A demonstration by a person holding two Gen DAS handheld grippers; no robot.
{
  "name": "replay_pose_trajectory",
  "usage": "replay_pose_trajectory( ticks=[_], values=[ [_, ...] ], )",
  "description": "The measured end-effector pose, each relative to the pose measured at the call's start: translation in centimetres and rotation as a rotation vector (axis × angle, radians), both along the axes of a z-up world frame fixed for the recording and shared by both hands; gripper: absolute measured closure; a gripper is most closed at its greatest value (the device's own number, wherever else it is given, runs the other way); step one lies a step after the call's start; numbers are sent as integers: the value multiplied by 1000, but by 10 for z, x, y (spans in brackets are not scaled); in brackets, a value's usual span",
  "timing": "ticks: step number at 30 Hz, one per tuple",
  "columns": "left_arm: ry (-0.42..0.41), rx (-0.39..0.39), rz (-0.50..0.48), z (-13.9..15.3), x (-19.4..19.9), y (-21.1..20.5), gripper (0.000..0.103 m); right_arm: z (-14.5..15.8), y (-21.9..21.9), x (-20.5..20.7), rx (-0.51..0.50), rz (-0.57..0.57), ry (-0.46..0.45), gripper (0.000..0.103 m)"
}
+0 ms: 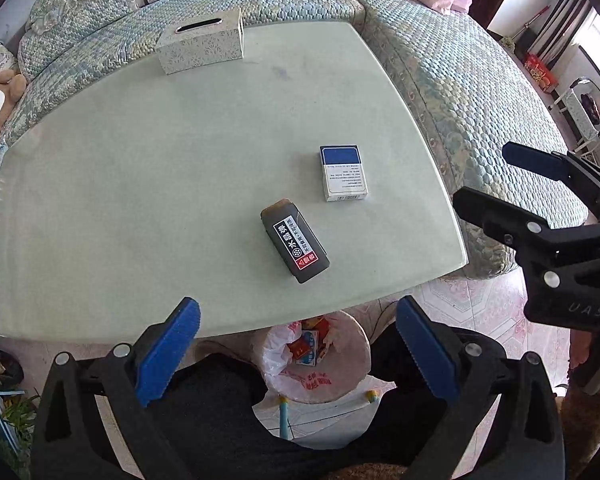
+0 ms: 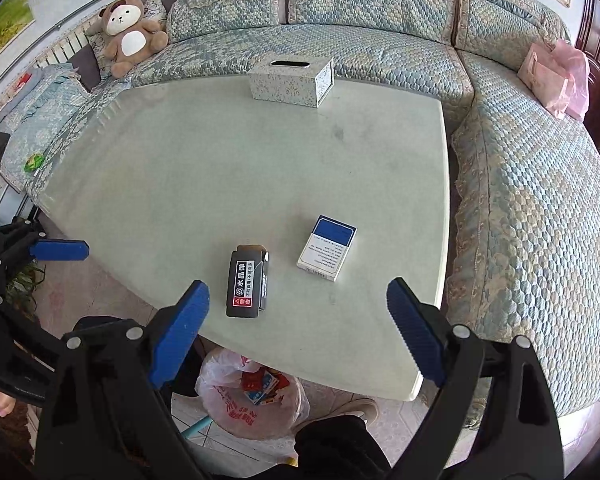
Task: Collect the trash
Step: 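Raise both tools back over the table toward the black box and blue-white pack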
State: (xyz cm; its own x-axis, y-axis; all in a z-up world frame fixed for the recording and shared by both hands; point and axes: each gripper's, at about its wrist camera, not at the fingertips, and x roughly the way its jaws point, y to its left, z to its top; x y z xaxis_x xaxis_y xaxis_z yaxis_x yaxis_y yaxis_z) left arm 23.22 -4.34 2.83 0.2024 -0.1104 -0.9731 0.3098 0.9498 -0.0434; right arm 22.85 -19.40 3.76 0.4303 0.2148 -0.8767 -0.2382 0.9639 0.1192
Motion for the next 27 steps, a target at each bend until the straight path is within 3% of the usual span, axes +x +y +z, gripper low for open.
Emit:
replay_pose_trajectory(
  ticks=[16, 27],
  values=[
    [58, 56, 27, -63, 42, -14, 7, -57, -1, 52, -7, -33, 104, 15],
    [182, -7, 97, -132, 76, -19, 7, -121, -3, 90, -11, -60, 210, 15]
  ],
)
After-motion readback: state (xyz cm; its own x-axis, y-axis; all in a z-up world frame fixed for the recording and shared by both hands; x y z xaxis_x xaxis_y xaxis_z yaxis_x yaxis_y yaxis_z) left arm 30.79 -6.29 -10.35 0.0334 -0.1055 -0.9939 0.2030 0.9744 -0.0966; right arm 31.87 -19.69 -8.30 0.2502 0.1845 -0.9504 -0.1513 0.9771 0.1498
